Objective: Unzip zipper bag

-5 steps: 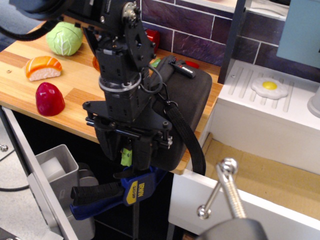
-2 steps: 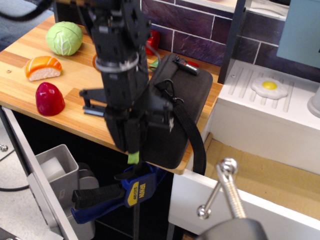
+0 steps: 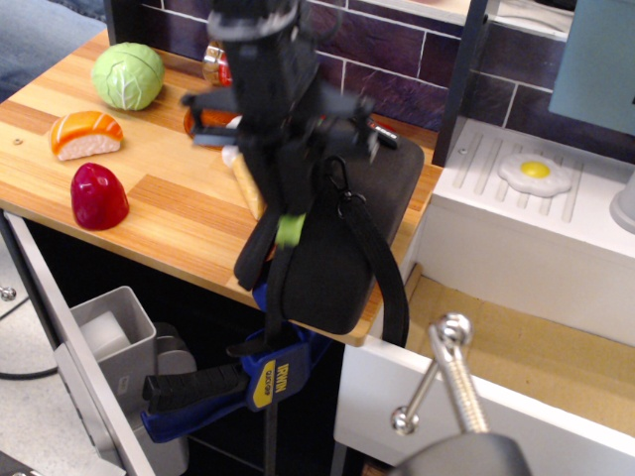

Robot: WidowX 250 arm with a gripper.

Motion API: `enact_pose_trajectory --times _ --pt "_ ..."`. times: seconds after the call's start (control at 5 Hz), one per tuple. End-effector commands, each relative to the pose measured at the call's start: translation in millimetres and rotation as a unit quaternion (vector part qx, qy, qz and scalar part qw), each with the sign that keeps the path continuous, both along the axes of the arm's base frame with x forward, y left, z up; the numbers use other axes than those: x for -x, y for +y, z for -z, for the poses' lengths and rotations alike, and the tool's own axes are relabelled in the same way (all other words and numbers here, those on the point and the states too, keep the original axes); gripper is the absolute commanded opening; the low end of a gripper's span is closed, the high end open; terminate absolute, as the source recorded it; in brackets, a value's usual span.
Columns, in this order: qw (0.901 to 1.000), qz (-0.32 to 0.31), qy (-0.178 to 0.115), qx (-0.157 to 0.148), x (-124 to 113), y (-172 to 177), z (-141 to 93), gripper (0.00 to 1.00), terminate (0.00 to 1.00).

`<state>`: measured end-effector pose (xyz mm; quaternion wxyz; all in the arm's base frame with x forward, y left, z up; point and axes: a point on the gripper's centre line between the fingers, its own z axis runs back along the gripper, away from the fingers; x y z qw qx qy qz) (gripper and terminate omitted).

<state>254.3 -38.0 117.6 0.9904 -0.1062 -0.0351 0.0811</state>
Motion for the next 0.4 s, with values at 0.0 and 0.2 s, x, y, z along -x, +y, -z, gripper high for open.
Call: enact_pose_trajectory --times 0.0,0.2 --pt "0.9991 -0.013 -0.035 0.022 -23.5 -6.8 -40.7 0.0 0.0" --pt "0.9996 -0.006 -0.023 0.014 -18.9 -4.7 -39.9 0.0 1.0"
